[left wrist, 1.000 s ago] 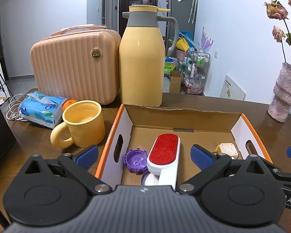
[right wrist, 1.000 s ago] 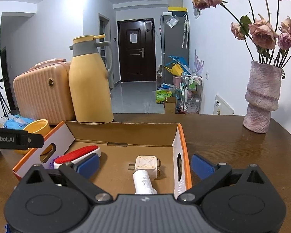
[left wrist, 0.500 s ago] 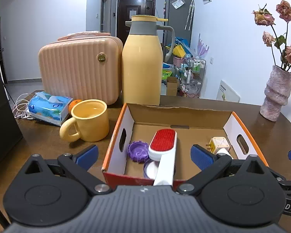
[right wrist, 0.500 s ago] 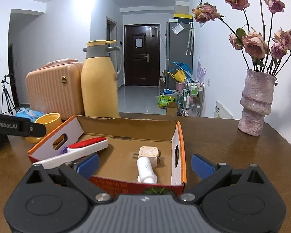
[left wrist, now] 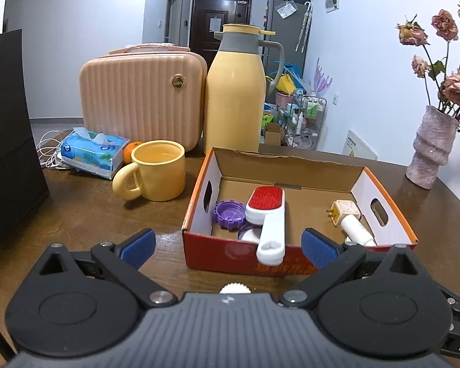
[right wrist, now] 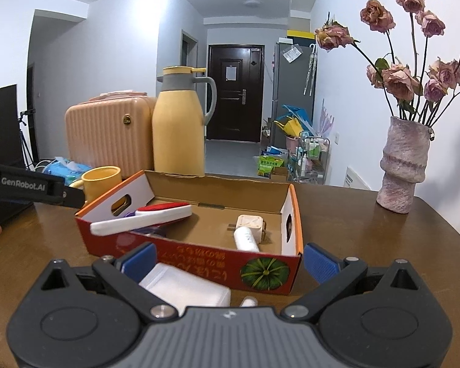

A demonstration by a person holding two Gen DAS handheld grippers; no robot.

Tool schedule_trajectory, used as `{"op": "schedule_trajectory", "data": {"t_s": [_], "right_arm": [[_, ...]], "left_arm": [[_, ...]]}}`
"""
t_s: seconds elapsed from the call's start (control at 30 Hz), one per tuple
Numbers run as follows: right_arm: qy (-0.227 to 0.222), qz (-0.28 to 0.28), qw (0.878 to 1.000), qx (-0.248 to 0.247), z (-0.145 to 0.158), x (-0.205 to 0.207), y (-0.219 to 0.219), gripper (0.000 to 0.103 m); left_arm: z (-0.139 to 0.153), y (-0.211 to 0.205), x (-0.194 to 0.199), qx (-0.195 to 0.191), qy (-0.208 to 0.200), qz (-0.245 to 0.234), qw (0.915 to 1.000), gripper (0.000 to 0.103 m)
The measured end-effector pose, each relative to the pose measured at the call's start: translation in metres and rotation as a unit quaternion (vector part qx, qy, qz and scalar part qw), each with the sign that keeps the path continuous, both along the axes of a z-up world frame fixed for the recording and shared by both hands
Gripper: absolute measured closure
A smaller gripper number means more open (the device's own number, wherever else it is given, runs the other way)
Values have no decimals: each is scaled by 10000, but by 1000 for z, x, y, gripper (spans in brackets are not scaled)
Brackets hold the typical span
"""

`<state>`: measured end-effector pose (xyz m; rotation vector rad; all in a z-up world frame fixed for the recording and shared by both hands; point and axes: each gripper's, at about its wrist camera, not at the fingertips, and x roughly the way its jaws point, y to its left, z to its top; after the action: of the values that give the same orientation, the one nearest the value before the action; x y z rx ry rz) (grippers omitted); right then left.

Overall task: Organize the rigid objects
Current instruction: 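Withdraw both tools from the box toward the blue cap and white container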

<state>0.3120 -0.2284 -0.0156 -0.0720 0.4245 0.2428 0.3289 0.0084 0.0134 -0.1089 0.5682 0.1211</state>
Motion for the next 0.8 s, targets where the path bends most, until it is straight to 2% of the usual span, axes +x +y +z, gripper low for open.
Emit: {"op": "schedule_trajectory", "data": {"t_s": [0.33,0.8], "right_arm": [[25,101,9999,-101,-13,-31,10,0],[209,82,9995,-236,-40,-49,24,0]], "left_arm": [[-16,7,-27,108,-42,-52,9999,0],[-44,19,-50,208,44,-211,9995,0]]}}
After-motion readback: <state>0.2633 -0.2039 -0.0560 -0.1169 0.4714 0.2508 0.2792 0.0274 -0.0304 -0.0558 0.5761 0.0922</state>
